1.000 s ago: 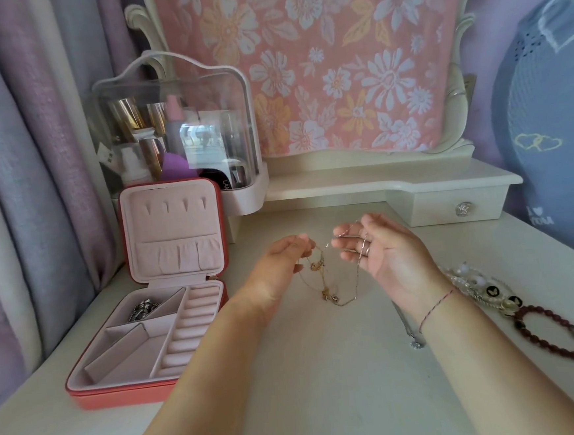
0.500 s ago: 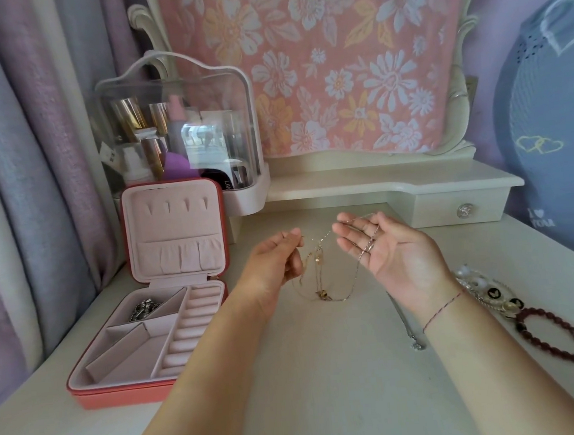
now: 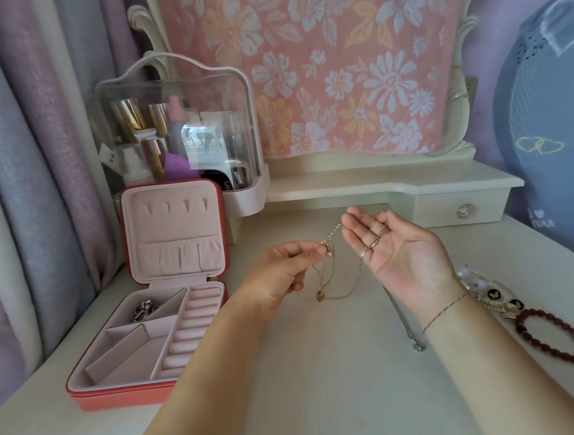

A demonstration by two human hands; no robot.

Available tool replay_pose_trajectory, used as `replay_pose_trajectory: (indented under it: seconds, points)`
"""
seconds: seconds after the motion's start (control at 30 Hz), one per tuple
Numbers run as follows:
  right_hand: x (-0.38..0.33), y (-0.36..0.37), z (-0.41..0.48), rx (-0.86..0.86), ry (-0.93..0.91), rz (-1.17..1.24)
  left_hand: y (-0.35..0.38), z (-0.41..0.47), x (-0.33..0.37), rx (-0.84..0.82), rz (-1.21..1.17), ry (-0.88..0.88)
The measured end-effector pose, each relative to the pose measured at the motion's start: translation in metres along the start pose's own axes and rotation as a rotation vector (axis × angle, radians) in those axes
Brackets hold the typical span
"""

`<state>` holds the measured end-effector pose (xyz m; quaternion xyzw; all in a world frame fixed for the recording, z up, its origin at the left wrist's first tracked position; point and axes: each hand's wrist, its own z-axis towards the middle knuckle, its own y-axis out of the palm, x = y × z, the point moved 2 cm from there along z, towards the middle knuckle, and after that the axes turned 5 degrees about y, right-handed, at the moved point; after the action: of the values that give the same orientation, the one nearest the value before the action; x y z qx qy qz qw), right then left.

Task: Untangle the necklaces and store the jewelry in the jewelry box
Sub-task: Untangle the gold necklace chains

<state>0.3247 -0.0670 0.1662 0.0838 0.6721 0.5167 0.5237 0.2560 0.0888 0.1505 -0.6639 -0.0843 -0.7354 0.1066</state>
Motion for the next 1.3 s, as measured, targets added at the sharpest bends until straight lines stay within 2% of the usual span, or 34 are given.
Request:
replay_pose_trajectory:
  seconds: [0.2, 0.47, 0.63, 0.83, 0.93, 1.1, 1.3]
  points:
    - [-0.001, -0.003, 0.002, 0.067, 0.0, -0.051, 0.0, 0.0, 0.002, 0.03, -0.046, 0.049]
    - [0.015, -0.004, 0.002, 0.071, -0.029, -0.762, 0.002, -0.002, 0.005, 0.006, -0.045, 0.077]
    - [0.02, -0.003, -0.001, 0.061, -0.053, -1.0, 0.002, -0.003, 0.006, 0.019, -0.013, 0.122]
    - [0.018, -0.004, -0.001, 0.095, -0.114, -1.073, 0.002, -0.001, 0.005, 0.11, 0.096, 0.119]
    - [0.016, -0.003, -0.001, 0.115, -0.142, -1.054, -0.001, 0.002, 0.002, 0.156, 0.032, 0.106]
    - [0.016, -0.002, -0.002, 0.092, -0.127, -1.074, 0.0, 0.002, 0.003, 0.068, -0.11, 0.127]
    - [0.019, 0.0, -0.004, 0.038, -0.093, -1.063, 0.001, -0.001, 0.005, 0.022, -0.084, 0.149]
